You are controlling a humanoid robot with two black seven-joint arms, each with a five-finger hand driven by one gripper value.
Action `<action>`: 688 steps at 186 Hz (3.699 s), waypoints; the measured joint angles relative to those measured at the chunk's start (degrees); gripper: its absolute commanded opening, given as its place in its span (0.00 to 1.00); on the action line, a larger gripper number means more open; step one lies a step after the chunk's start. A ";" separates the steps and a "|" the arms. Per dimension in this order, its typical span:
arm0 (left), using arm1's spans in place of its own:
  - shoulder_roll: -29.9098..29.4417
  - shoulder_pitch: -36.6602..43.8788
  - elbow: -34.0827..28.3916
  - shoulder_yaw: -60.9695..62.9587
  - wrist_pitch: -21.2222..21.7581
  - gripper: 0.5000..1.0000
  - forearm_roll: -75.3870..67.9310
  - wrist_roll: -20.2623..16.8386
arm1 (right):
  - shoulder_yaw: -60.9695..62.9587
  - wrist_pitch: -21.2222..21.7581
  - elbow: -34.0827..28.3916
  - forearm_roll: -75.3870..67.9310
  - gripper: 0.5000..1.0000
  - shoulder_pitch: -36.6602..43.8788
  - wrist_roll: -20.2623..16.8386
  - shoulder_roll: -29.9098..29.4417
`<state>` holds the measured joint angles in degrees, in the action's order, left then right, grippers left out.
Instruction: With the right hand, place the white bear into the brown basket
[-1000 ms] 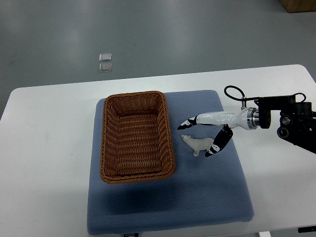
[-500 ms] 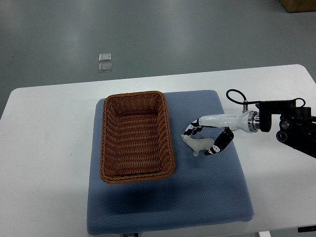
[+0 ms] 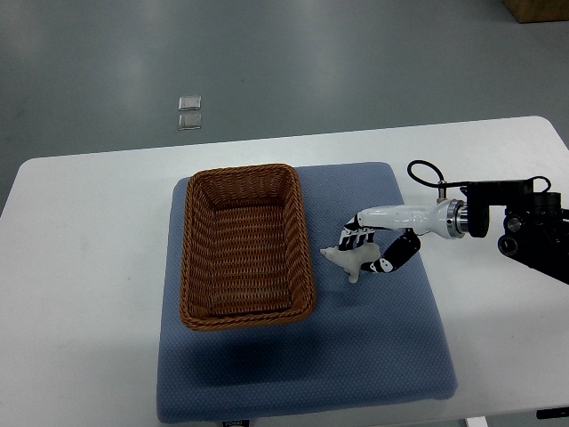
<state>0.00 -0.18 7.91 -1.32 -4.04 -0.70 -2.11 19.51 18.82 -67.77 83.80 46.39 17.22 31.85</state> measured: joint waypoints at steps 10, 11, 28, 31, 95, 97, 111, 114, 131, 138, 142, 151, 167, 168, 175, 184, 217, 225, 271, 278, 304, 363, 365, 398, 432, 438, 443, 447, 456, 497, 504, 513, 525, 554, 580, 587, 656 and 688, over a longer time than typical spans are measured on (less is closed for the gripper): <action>0.00 0.00 0.00 0.00 0.00 1.00 0.00 0.00 | 0.00 0.02 -0.02 -0.02 0.00 0.06 0.06 0.14; 0.00 0.00 0.00 0.00 0.00 1.00 0.00 0.00 | 0.00 0.02 -0.02 -0.03 0.00 0.07 0.06 0.16; 0.00 0.00 0.00 0.00 0.00 1.00 0.00 0.00 | 0.06 0.02 -0.06 -0.14 0.00 0.20 0.11 0.45; 0.00 0.00 0.00 0.00 0.00 1.00 0.00 0.00 | 0.08 0.02 -0.07 -0.15 0.00 0.23 0.11 0.50; 0.00 0.00 0.00 0.00 0.00 1.00 0.00 0.00 | 1.56 0.31 -0.08 -0.89 0.00 3.98 0.18 2.89; 0.00 0.00 0.00 0.00 0.00 1.00 0.00 0.00 | 1.58 0.34 -0.08 -0.91 0.00 4.20 0.18 2.92; 0.00 0.00 0.00 0.02 0.00 1.00 0.00 0.00 | 1.64 0.51 -0.04 -0.99 0.00 6.30 0.18 2.99; 0.00 0.00 0.00 0.03 0.00 1.00 0.00 0.00 | 1.64 0.55 -0.03 -1.02 0.00 6.79 0.18 2.99; 0.00 0.00 0.00 0.08 0.00 1.00 0.00 0.00 | 1.65 0.80 0.32 -1.05 0.00 9.74 0.08 2.54; 0.00 0.00 0.00 0.09 0.00 1.00 0.00 0.00 | 1.65 0.83 0.55 -1.05 0.00 10.91 0.04 2.13; 0.00 0.00 0.00 0.09 0.00 1.00 0.00 0.00 | 1.64 0.85 0.68 -1.05 0.00 11.49 0.03 1.84; 0.00 0.00 0.00 0.12 0.00 1.00 0.00 0.00 | 1.64 0.86 1.09 -1.02 0.00 12.81 -0.01 0.80; 0.00 0.00 0.00 0.16 0.00 1.00 0.00 0.00 | 1.59 0.87 2.31 -0.86 0.00 14.65 -0.10 -2.09; 0.00 0.00 0.00 0.17 0.00 1.00 0.00 0.00 | 1.59 0.87 2.40 -0.85 0.00 14.73 -0.11 -2.27; 0.00 0.00 0.00 0.17 0.00 1.00 0.00 0.00 | 1.57 0.87 3.10 -0.79 0.00 15.35 -0.17 -3.82; 0.00 0.00 0.00 0.18 0.00 1.00 0.00 0.00 | 1.53 0.87 4.01 -0.73 0.00 15.98 -0.23 -5.94; 0.00 0.00 0.00 0.18 0.00 1.00 0.00 0.00 | 1.49 0.73 6.79 -0.60 0.00 17.45 -0.42 -12.50; 0.00 0.00 0.00 0.18 0.00 1.00 0.00 0.00 | 1.47 0.68 7.17 -0.59 0.00 17.62 -0.43 -13.57; 0.00 0.00 0.00 0.18 0.00 1.00 0.00 0.00 | 0.42 0.59 10.81 0.37 0.00 17.35 -0.51 -21.71; 0.00 0.01 0.00 0.18 0.00 1.00 0.00 0.00 | 0.38 0.57 11.95 0.78 0.00 17.13 -0.51 -23.00; 0.00 0.06 0.00 0.18 0.00 1.00 0.00 0.00 | -0.35 0.41 14.80 1.90 0.00 15.74 -0.53 -25.74; 0.00 0.09 0.00 0.13 0.00 1.00 0.00 0.00 | -1.57 -0.57 18.61 3.32 0.00 13.56 -0.53 -29.02; 0.00 0.09 0.00 0.13 0.00 1.00 0.00 0.00 | -1.58 -0.65 18.64 3.35 0.00 13.49 -0.53 -29.05; 0.00 0.09 0.00 0.09 0.00 1.00 0.00 0.00 | -1.64 -1.50 19.35 3.76 0.00 12.65 -0.53 -29.46; 0.00 0.09 0.00 0.09 0.00 1.00 0.00 0.00 | -1.66 -2.00 19.66 4.08 0.00 11.98 -0.53 -29.98; 0.00 0.09 0.00 0.09 0.00 1.00 0.00 0.00 | -1.67 -2.18 19.73 4.23 0.00 11.83 -0.53 -30.01; 0.00 0.09 0.00 0.09 0.00 1.00 0.00 0.00 | -1.67 -2.32 19.82 4.37 0.00 11.73 -0.53 -30.03; 0.00 0.09 0.00 0.09 0.00 1.00 0.00 0.00 | -1.67 -2.45 19.95 4.47 0.00 11.66 -0.53 -30.06; 0.00 0.09 0.00 0.09 0.00 1.00 0.00 0.00 | -1.67 -2.66 20.20 4.62 0.00 11.58 -0.53 -30.21; 0.00 0.09 0.00 0.09 0.00 1.00 0.00 0.00 | -1.66 -3.17 21.22 4.69 0.34 11.16 -0.53 -30.48; 0.00 0.09 0.00 0.09 0.00 1.00 0.00 0.00 | -1.65 -3.27 21.40 4.68 0.35 11.13 -0.53 -30.50; 0.00 0.09 0.00 0.09 0.00 1.00 0.00 0.00 | -1.61 -3.36 21.55 4.61 0.36 11.11 -0.53 -30.51; 0.00 0.09 0.00 0.09 0.00 1.00 0.00 0.00 | -1.59 -3.41 21.61 4.55 0.45 11.11 -0.53 -30.53; 0.00 0.09 0.00 0.09 0.00 1.00 0.00 0.00 | -1.51 -3.44 21.62 4.27 0.70 11.16 -0.28 -30.53; 0.00 0.09 0.00 0.09 0.00 1.00 0.00 0.00 | -1.35 -3.05 21.23 3.71 0.80 11.33 0.01 -30.41; 0.00 0.09 0.00 0.09 0.00 1.00 0.00 0.00 | -1.20 -2.90 21.10 3.61 0.80 11.35 0.06 -30.27; 0.00 0.09 0.00 0.09 0.00 1.00 0.00 0.00 | 7.74 -2.62 20.66 -9.97 0.83 11.65 0.27 -28.43; 0.00 0.09 0.00 0.09 0.00 1.00 0.00 0.00 | 18.72 -3.38 20.76 -21.62 0.83 7.44 0.27 -28.61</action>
<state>0.00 -0.09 7.91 -1.23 -4.04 -0.70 -2.11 38.23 15.43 -47.01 62.18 53.83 17.49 3.24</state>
